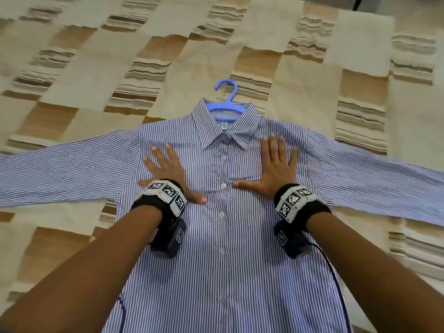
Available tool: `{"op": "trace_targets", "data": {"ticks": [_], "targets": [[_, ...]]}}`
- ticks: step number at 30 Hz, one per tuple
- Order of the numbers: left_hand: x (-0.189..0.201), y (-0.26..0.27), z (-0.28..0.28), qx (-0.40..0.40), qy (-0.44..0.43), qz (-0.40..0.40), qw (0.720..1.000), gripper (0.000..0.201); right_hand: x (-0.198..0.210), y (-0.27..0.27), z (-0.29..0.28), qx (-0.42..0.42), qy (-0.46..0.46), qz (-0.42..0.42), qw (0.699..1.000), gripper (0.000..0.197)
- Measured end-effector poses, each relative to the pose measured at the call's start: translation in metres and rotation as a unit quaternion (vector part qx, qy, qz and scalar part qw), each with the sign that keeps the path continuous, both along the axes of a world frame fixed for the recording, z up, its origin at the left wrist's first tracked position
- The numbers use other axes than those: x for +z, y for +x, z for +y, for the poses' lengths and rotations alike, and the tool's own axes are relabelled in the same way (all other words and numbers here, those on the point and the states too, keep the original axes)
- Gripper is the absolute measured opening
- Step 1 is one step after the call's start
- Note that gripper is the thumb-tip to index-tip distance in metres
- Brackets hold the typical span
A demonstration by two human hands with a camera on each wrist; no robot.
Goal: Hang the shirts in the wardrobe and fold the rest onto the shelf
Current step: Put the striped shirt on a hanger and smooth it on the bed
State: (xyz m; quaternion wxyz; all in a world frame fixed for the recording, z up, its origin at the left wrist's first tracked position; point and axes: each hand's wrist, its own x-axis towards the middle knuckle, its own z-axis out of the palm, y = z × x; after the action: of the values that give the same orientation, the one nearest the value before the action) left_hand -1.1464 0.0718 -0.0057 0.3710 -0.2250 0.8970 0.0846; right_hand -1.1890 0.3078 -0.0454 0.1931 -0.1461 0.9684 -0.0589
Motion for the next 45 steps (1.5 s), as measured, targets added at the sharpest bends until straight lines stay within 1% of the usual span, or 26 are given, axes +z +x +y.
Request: {"op": "trace_targets", "data": {"ticks": [4,6,8,10,12,14,15,17,19,22,26,28,29,31,32,35,36,37,38,39,40,41,42,43,44,45], "targets": [[-0.005,-0.004,0.002,0.033,-0.007,-0.002,0.999,0.171,0.016,-0.021,0.004,-0.04,0.022,-0.043,0.998,0.152],[-0.007,-0.006,0.005,0.046,-0.011,-0.01,0.999,0.172,0.028,-0.045,0.008,-0.07,0.036,-0.063,0.995,0.141],[-0.007,-0.008,0.008,0.055,-0.03,-0.02,0.998,0.173,0.044,-0.076,0.006,-0.102,0.03,-0.054,0.993,0.129],[-0.008,-0.011,0.011,0.057,-0.05,-0.027,0.997,0.174,0.06,-0.108,-0.007,-0.11,-0.006,0.013,0.994,0.111],[-0.011,-0.013,0.014,0.059,-0.062,-0.028,0.996,0.175,0.068,-0.136,-0.035,-0.077,-0.051,0.053,0.994,0.08],[-0.016,-0.014,0.015,0.063,-0.071,-0.027,0.995,0.177,0.065,-0.158,-0.067,-0.041,-0.093,0.003,0.995,0.042],[-0.018,-0.015,0.016,0.066,-0.074,-0.029,0.995,0.177,0.06,-0.169,-0.078,-0.03,-0.104,-0.024,0.994,0.029],[-0.025,-0.015,0.013,0.067,-0.077,-0.02,0.995,0.176,0.055,-0.188,-0.095,0.005,-0.102,-0.044,0.994,0.019],[-0.029,-0.015,0.013,0.07,-0.064,0.001,0.996,0.171,0.052,-0.208,-0.101,0.02,-0.075,-0.061,0.995,0.018],[-0.031,-0.014,0.013,0.068,-0.068,0.008,0.995,0.171,0.051,-0.222,-0.104,-0.022,-0.028,-0.07,0.997,0.036],[-0.038,-0.01,0.012,0.067,-0.066,0.02,0.995,0.175,0.049,-0.213,-0.103,-0.061,-0.062,-0.051,0.995,0.038],[-0.037,-0.01,0.012,0.064,-0.072,0.028,0.995,0.174,0.066,-0.204,-0.098,-0.088,-0.128,-0.024,0.988,0.041],[-0.034,-0.008,0.011,0.06,-0.076,0.026,0.995,0.173,0.077,-0.196,-0.097,-0.098,-0.187,-0.02,0.977,0.037],[-0.021,-0.003,0.011,0.041,-0.07,0.029,0.996,0.169,0.106,-0.169,-0.094,-0.105,-0.299,-0.024,0.948,0.018],[-0.016,0.0,0.007,0.022,-0.047,0.019,0.998,0.164,0.121,-0.15,-0.091,-0.099,-0.334,-0.023,0.937,0.013],[0.019,0.019,-0.01,-0.071,0.027,-0.008,0.997,0.136,0.17,-0.1,-0.075,-0.073,-0.434,0.013,0.898,0.019],[0.042,0.027,-0.015,-0.099,0.048,0.0,0.994,0.116,0.191,-0.09,-0.067,-0.086,-0.462,0.024,0.882,0.021],[0.067,0.038,-0.019,-0.096,0.08,0.04,0.991,0.088,0.213,-0.082,-0.059,-0.097,-0.485,0.032,0.869,0.022],[0.095,0.046,-0.022,-0.074,0.11,0.128,0.983,0.057,0.238,-0.077,-0.049,-0.102,-0.497,0.046,0.861,0.023],[0.128,0.053,-0.021,-0.057,0.118,0.231,0.964,0.033,0.265,-0.073,-0.039,-0.101,-0.5,0.065,0.858,0.025],[0.166,0.056,-0.02,-0.041,0.113,0.339,0.933,0.023,0.295,-0.07,-0.028,-0.097,-0.502,0.083,0.855,0.027],[0.202,0.057,-0.018,-0.022,0.108,0.443,0.89,0.02,0.326,-0.066,-0.018,-0.09,-0.511,0.094,0.85,0.03],[0.236,0.054,-0.015,-0.033,0.093,0.524,0.846,0.017,0.359,-0.062,-0.009,-0.086,-0.518,0.108,0.844,0.032],[0.274,0.049,-0.011,-0.072,0.056,0.585,0.806,0.014,0.395,-0.058,0.0,-0.083,-0.521,0.128,0.839,0.033],[0.309,0.041,-0.004,-0.113,0.011,0.623,0.774,0.018,0.432,-0.053,0.01,-0.083,-0.525,0.151,0.833,0.033],[0.341,0.032,0.005,-0.141,-0.023,0.644,0.752,0.029,0.465,-0.048,0.02,-0.087,-0.528,0.172,0.827,0.031]]}}
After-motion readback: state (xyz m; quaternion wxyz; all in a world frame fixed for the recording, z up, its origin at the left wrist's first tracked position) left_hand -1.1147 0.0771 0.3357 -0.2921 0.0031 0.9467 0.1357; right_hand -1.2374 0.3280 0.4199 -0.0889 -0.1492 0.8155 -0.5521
